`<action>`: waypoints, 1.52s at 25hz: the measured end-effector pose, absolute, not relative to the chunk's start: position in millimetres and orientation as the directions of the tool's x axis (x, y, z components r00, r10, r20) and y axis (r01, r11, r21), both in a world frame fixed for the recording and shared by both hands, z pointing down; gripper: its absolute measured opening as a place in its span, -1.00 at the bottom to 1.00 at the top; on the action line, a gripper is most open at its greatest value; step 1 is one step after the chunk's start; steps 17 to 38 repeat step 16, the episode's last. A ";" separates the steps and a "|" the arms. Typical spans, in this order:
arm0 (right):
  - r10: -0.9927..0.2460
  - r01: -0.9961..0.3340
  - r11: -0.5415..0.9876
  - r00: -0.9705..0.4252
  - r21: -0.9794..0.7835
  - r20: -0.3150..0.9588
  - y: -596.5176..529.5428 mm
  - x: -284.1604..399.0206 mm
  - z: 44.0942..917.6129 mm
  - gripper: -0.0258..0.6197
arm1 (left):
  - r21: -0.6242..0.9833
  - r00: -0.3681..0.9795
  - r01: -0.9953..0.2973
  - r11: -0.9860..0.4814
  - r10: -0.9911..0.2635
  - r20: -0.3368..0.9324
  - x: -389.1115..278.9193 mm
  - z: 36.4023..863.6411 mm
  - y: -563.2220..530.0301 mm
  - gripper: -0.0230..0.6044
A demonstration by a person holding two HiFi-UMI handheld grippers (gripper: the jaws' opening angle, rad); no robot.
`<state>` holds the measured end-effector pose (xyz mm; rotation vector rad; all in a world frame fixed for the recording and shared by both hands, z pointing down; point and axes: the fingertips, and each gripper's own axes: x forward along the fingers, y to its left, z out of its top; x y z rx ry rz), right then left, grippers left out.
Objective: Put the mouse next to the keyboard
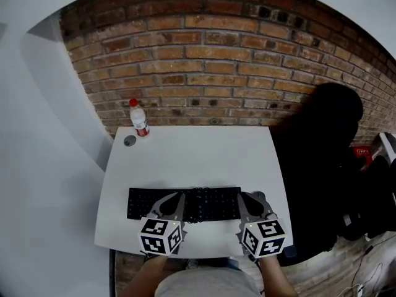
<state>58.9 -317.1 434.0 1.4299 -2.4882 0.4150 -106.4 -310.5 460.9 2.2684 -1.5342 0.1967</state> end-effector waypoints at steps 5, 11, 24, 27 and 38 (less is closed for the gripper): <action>-0.798 -0.868 0.483 -0.492 -0.120 0.348 -318.3 63.8 435.0 -0.90 | 0.247 0.396 -0.912 -0.327 -0.859 0.325 -98.4 462.0 -312.6 -0.98; -0.791 -0.863 0.489 -0.499 -0.124 0.354 -321.7 67.9 438.6 -0.90 | 0.249 0.398 -0.912 -0.328 -0.855 0.333 -90.0 465.5 -316.0 -0.98; -0.787 -0.862 0.491 -0.501 -0.127 0.359 -326.4 73.1 439.5 -0.90 | 0.247 0.397 -0.912 -0.327 -0.855 0.335 -83.8 465.2 -321.5 -0.98; -0.787 -0.862 0.491 -0.501 -0.127 0.359 -326.4 73.1 439.5 -0.90 | 0.247 0.397 -0.912 -0.327 -0.855 0.335 -83.8 465.2 -321.5 -0.98; -0.787 -0.862 0.491 -0.501 -0.127 0.359 -326.4 73.1 439.5 -0.90 | 0.247 0.397 -0.912 -0.327 -0.855 0.335 -83.8 465.2 -321.5 -0.98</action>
